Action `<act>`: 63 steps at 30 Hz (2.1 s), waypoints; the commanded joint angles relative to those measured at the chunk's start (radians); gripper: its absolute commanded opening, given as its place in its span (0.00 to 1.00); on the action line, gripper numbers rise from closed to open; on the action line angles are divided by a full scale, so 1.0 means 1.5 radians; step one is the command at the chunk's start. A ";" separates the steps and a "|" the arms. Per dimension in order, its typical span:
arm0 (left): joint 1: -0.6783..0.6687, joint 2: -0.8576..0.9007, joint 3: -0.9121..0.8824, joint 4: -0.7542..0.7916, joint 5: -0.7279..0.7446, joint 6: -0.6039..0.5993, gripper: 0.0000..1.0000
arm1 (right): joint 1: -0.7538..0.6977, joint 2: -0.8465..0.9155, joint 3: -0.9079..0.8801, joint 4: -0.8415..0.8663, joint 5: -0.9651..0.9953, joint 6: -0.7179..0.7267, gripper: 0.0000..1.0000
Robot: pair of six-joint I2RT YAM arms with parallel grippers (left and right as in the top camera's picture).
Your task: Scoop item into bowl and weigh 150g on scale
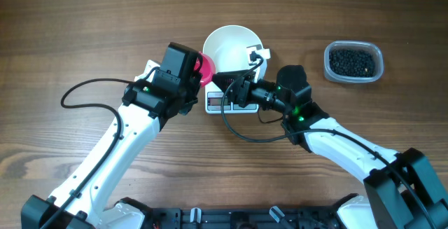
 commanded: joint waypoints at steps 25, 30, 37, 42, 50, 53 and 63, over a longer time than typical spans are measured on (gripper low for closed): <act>0.002 -0.406 0.006 -0.006 -0.104 0.440 1.00 | -0.156 -0.293 0.117 -0.499 0.071 -0.174 0.04; 0.002 -0.355 0.004 -0.076 -0.087 0.451 1.00 | -0.156 -0.376 0.237 -0.821 0.390 -0.254 0.04; -0.019 -0.167 0.004 -0.029 0.045 0.689 0.99 | -0.156 -0.418 0.237 -0.941 0.513 -0.296 0.04; -0.116 -0.093 0.004 -0.033 -0.041 0.744 0.89 | -0.156 -0.415 0.237 -0.980 0.516 -0.353 0.04; -0.196 0.043 0.003 -0.013 -0.012 0.714 0.04 | -0.156 -0.388 0.237 -0.983 0.516 -0.316 0.04; -0.211 0.099 0.003 0.051 -0.051 0.748 0.04 | -0.156 -0.376 0.237 -0.983 0.516 -0.316 0.04; -0.173 0.238 0.003 0.176 -0.019 0.712 0.04 | -0.164 -0.375 0.237 -0.982 0.525 -0.298 0.04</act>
